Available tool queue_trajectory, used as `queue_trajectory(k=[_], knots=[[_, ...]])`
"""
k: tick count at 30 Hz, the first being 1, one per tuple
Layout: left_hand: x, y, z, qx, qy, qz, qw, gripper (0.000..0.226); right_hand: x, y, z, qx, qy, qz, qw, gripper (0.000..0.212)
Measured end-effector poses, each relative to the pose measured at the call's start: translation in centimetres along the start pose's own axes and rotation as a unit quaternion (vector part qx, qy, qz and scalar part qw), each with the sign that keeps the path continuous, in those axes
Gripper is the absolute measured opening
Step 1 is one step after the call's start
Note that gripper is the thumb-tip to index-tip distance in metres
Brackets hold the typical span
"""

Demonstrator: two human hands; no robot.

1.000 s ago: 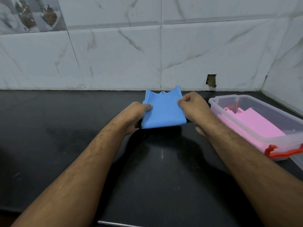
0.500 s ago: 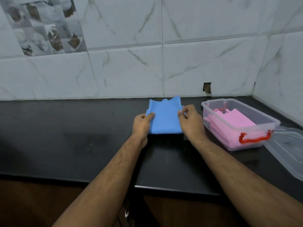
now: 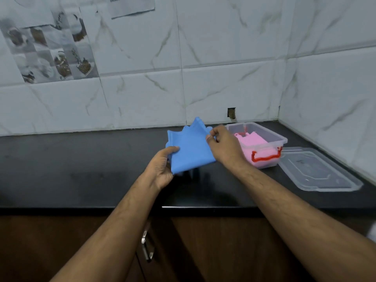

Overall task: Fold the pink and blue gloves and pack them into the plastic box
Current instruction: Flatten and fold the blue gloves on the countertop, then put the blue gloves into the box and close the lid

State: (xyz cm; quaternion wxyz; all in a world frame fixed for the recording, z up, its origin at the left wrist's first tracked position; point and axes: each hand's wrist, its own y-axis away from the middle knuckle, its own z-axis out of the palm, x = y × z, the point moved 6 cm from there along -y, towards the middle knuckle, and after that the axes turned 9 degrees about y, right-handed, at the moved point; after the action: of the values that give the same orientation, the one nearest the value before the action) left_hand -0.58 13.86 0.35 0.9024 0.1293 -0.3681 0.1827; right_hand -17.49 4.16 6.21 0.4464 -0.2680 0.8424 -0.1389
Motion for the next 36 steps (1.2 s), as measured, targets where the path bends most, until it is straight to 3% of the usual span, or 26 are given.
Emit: queue_trajectory(k=[5, 10, 21, 26, 30, 33, 36], knots=[[2.1, -0.9, 6.0, -0.047, -0.011, 0.033, 0.998, 0.038, -1.7, -2.7, -5.5, 0.011, -0.019, -0.003, 1.0, 0.008], [2.4, -2.7, 11.6, -0.1, -0.059, 0.06, 0.991, 0.027, 0.2, -5.6, -9.0, -0.012, -0.106, 0.066, 0.992, 0.007], [-2.7, -9.4, 16.4, -0.129, -0.121, 0.112, 0.978, 0.044, 5.5, -9.0, -13.8, 0.031, -0.104, 0.138, 0.985, 0.037], [-4.6, -11.6, 17.3, -0.178, -0.117, 0.109, 0.971, 0.042, 6.7, -11.0, -14.5, 0.074, -0.017, 0.123, 0.989, 0.038], [-5.4, -12.6, 17.3, -0.18, -0.153, 0.08, 0.969, 0.055, 9.0, -11.7, -13.2, 0.012, 0.047, 0.19, 0.981, 0.046], [-5.7, -12.9, 16.7, -0.159, -0.195, 0.055, 0.966, 0.078, 10.7, -11.7, -12.1, -0.061, 0.099, 0.225, 0.967, 0.03], [-5.5, -12.6, 16.5, -0.152, -0.259, 0.091, 0.949, 0.085, 11.5, -11.4, -11.8, -0.068, 0.15, 0.213, 0.963, 0.028]])
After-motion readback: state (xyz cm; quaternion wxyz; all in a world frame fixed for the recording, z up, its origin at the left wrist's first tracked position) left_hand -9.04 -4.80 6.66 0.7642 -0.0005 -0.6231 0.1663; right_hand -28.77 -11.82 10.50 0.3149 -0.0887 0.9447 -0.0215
